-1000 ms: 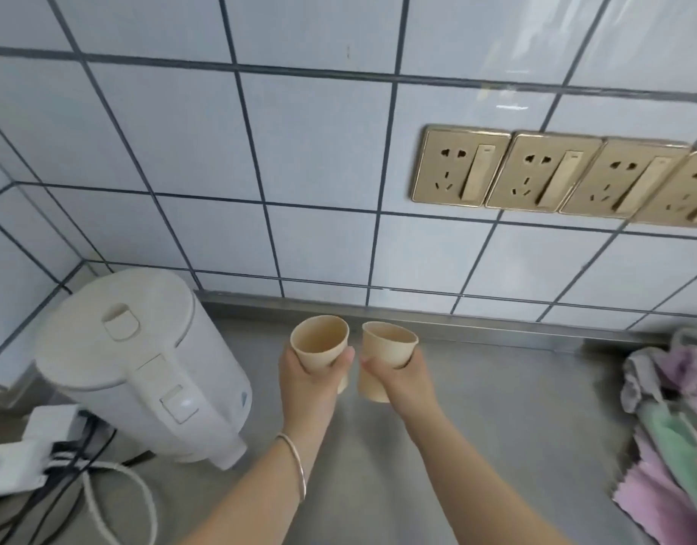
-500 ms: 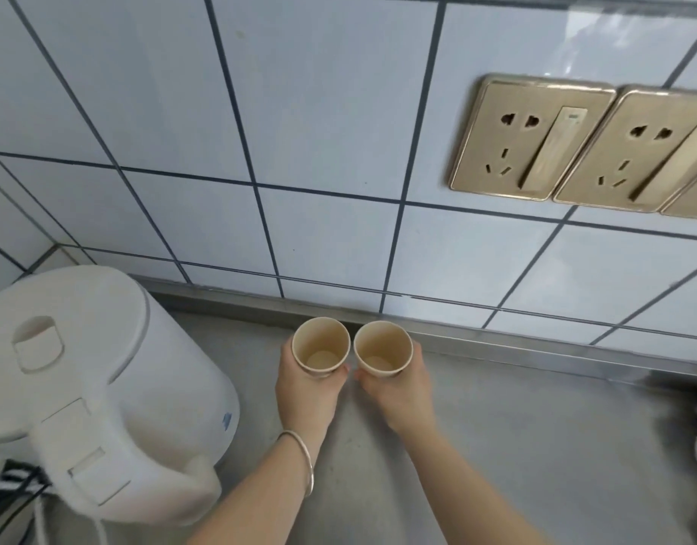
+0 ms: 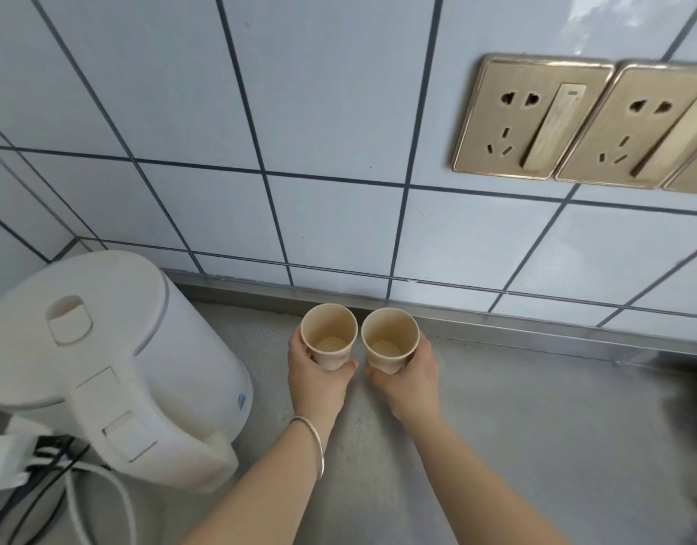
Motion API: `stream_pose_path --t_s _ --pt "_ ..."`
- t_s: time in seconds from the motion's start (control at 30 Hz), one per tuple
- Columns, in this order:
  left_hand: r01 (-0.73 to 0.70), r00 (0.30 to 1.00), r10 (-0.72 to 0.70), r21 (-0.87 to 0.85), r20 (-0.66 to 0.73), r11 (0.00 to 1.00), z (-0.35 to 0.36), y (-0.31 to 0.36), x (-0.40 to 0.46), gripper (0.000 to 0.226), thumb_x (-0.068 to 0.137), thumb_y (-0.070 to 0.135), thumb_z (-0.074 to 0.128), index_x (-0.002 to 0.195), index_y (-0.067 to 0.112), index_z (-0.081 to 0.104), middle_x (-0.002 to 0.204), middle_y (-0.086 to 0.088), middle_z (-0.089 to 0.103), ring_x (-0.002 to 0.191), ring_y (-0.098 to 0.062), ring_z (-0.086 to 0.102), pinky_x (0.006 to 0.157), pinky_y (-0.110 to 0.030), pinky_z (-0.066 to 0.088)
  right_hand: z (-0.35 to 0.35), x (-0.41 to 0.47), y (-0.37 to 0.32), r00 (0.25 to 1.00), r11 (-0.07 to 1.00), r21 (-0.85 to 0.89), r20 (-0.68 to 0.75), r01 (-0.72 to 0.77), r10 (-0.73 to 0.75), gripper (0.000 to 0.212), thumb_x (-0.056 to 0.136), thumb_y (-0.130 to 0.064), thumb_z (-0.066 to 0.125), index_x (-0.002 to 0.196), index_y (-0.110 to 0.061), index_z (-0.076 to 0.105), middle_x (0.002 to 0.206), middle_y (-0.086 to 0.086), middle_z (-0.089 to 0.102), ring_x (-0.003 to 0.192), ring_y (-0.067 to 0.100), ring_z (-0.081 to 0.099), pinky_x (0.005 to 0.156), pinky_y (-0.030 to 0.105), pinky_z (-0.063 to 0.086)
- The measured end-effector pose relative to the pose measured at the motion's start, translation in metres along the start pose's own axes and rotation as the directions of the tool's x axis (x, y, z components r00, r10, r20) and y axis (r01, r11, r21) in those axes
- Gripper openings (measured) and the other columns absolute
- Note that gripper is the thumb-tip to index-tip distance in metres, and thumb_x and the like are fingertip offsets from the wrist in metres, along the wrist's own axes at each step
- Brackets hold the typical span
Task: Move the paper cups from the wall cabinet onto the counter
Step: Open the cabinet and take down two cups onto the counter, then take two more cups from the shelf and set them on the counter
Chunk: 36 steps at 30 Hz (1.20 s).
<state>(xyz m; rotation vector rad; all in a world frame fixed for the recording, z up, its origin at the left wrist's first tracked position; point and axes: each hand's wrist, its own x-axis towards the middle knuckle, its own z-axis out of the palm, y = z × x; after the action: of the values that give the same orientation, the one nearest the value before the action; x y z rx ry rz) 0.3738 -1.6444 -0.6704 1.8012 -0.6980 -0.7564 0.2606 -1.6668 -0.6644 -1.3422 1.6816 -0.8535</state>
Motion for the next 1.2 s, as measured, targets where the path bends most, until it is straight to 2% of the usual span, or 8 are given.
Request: stream_pose_path --t_s 0.1,0.23,0.4,0.6,0.7,0.87,1.03,1.2 --pt "0.047 0.999 -0.048 0.050 0.019 0.998 -0.010 -0.006 -0.013 0.097 0.062 0.002 0.082 0.142 0.016 0.029 0.138 -0.010 0.041 0.120 -0.022 0.050 0.097 -0.026 0.039 -0.005 -0.014 0.007 0.999 0.996 -0.083 -0.008 -0.037 0.036 0.078 0.069 -0.019 0.074 0.137 -0.010 0.036 0.127 0.009 0.052 0.122 0.027 0.043 0.103 0.043 0.037" --pt "0.124 0.990 -0.120 0.070 -0.069 0.990 -0.024 -0.005 -0.043 0.086 0.071 0.006 0.077 0.142 0.006 0.029 0.136 -0.019 0.038 0.109 -0.029 0.055 0.100 -0.037 0.043 -0.014 -0.043 0.011 0.992 0.981 -0.149 -0.032 -0.127 0.123 0.068 0.076 -0.014 0.066 0.137 -0.009 0.034 0.129 0.010 0.050 0.123 0.026 0.038 0.104 0.036 0.033" --pt "0.120 0.993 -0.121 0.068 0.012 0.990 -0.038 0.010 -0.074 0.057 0.077 0.005 0.069 0.129 0.006 0.044 0.130 -0.014 0.049 0.094 -0.018 0.058 0.083 -0.029 0.045 -0.025 -0.080 0.005 0.972 0.967 -0.103 -0.073 -0.232 0.225 0.049 0.080 -0.018 0.061 0.127 -0.012 0.046 0.124 0.007 0.054 0.120 0.024 0.042 0.098 0.036 0.037" --pt "-0.001 0.984 -0.011 0.067 0.175 0.998 -0.054 0.037 -0.105 0.048 0.079 0.005 0.065 0.124 0.011 0.050 0.118 -0.005 0.057 0.071 -0.003 0.054 0.069 -0.014 0.035 -0.045 -0.129 -0.012 0.949 0.957 -0.002 -0.128 -0.291 0.288 0.038 0.084 -0.020 0.057 0.121 -0.011 0.053 0.121 0.009 0.059 0.118 0.025 0.049 0.099 0.035 0.039" --pt "-0.044 0.956 0.029 0.044 0.292 0.998 -0.056 0.047 -0.128 0.045 0.079 0.004 0.063 0.122 0.013 0.051 0.108 0.000 0.057 0.068 0.006 0.050 0.062 -0.014 0.035 -0.062 -0.160 -0.017 0.923 0.945 0.070 -0.200 -0.320 0.328 0.037 0.084 -0.021 0.056 0.121 -0.014 0.054 0.120 0.005 0.059 0.112 0.021 0.054 0.089 0.028 0.042" --pt "-0.137 0.851 0.105 0.024 0.515 0.990 -0.051 0.058 -0.188 0.038 0.081 0.003 0.061 0.116 0.014 0.052 0.103 -0.003 0.060 0.076 -0.013 0.057 0.075 -0.024 0.042 -0.105 -0.218 -0.017 0.845 0.924 0.226 -0.381 -0.309 0.376 0.033 0.083 -0.019 0.057 0.116 -0.014 0.057 0.113 0.004 0.062 0.103 0.021 0.058 0.081 0.025 0.040" --pt "-0.238 0.684 0.172 -0.006 0.709 0.971 -0.039 0.063 -0.270 0.031 0.080 0.004 0.062 0.107 0.017 0.054 0.092 0.002 0.062 0.071 -0.010 0.058 0.052 -0.004 0.037 -0.165 -0.288 0.001 0.715 0.900 0.321 -0.551 -0.295 0.430 0.030 0.084 -0.019 0.053 0.113 -0.015 0.057 0.103 0.001 0.062 0.096 0.020 0.057 0.080 0.028 0.044" --pt "-0.306 0.446 0.149 -0.006 0.883 0.952 -0.037 0.059 -0.371 0.026 0.081 0.006 0.062 0.104 0.017 0.056 0.093 0.001 0.063 0.081 -0.017 0.058 0.073 -0.022 0.038 -0.219 -0.388 0.041 0.546 0.871 0.404 -0.679 -0.280 0.491 0.028 0.084 -0.020 0.053 0.111 -0.018 0.056 0.097 -0.002 0.060 0.083 0.014 0.055 0.063 0.022 0.041"
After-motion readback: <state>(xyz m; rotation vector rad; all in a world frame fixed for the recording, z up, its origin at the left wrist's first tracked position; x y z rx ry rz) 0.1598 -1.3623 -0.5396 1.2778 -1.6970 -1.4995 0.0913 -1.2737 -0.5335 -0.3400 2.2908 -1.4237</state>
